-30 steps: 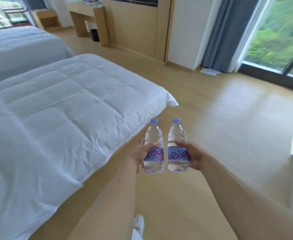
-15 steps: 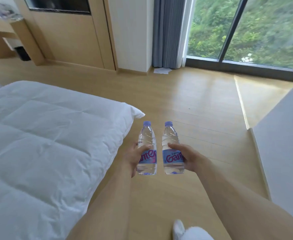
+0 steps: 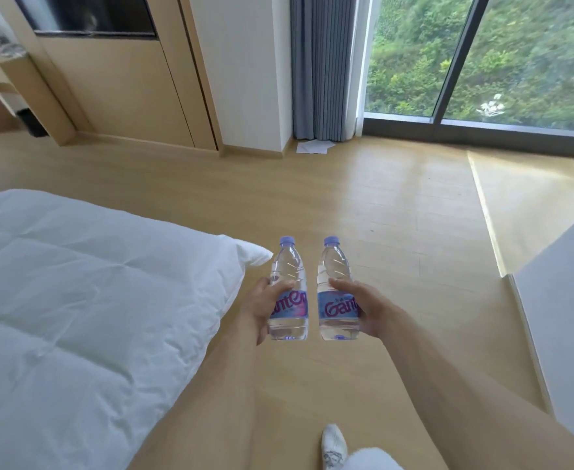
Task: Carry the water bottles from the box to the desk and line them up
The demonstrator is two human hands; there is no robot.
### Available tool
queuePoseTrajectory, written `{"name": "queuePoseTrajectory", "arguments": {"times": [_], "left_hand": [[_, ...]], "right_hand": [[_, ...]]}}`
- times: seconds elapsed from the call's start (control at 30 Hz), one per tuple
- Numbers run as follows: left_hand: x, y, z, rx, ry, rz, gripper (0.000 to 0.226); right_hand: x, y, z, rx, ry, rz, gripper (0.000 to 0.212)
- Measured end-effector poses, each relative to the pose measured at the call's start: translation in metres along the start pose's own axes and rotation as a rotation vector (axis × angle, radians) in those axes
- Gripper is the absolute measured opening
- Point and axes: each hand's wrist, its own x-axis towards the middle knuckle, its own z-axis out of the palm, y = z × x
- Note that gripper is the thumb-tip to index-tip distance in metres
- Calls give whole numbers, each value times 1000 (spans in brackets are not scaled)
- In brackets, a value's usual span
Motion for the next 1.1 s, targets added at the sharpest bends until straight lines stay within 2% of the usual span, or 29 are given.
{"name": "queuePoseTrajectory", "arguments": {"times": [0.1, 0.23, 0.57, 0.73, 0.97, 1.1], "left_hand": [[38, 24, 21, -34, 5, -6, 60], [83, 43, 44, -32, -11, -19, 46], [208, 86, 64, -48, -42, -86, 33], [301, 130, 54, -42, -75, -77, 31], [419, 224, 23, 17, -110, -80, 34], [474, 270, 5, 46, -90, -65, 34]], "right_hand": [[27, -33, -19, -7, -17, -18, 52], [57, -64, -44, 3, -18, -8, 36], [152, -137, -82, 52, 51, 68, 31], [232, -191, -77, -50, 107, 57, 34], [347, -282, -46, -132, 90, 35, 27], [404, -328, -26, -156, 94, 17, 33]]}}
